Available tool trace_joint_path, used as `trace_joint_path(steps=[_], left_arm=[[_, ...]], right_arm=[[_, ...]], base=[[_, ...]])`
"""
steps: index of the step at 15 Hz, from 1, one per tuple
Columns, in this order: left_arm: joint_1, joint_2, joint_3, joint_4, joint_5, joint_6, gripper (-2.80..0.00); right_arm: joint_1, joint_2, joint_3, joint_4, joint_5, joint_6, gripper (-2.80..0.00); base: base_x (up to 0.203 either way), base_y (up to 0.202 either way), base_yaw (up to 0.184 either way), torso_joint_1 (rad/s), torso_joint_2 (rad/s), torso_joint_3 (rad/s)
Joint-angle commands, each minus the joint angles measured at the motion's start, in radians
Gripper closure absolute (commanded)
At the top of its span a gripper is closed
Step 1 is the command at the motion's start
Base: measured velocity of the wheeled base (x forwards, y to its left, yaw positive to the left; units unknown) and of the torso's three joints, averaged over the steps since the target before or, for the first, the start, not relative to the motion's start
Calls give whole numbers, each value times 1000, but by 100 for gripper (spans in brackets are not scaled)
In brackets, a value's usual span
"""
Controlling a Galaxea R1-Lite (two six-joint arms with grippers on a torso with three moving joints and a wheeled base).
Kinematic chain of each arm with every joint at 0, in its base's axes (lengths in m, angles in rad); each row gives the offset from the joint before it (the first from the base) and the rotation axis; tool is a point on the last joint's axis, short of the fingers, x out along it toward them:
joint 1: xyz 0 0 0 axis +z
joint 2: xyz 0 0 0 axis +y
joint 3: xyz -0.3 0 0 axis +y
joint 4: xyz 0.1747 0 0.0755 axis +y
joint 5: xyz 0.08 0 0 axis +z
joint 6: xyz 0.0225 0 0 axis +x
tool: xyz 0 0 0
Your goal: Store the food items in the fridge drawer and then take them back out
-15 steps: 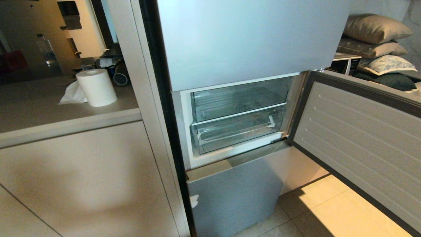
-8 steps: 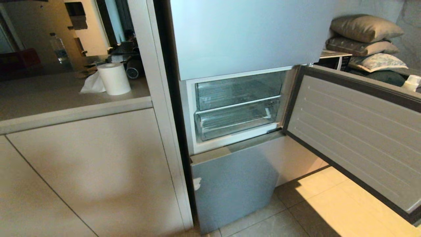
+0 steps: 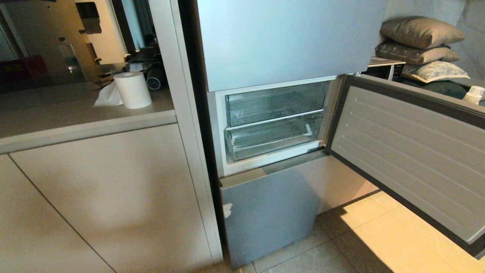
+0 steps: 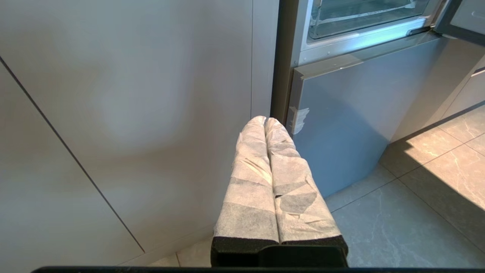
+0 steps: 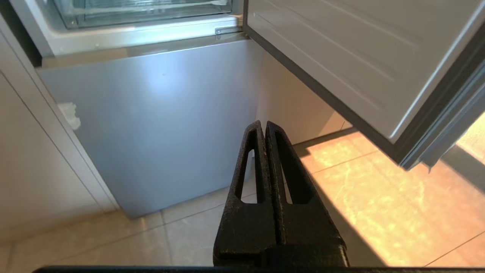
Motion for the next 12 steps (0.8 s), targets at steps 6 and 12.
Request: trace_joint_path(steps=[6,12], left_arm=[[0,2,2,-1,0,0,0],[0,2,2,-1,0,0,0]], right_arm=[[-44,268,-360,32,-125,354,0],[-687,895,-350,-546,95,639,0]], base=[[0,0,0,0,0,0],[0,0,0,0,0,0]])
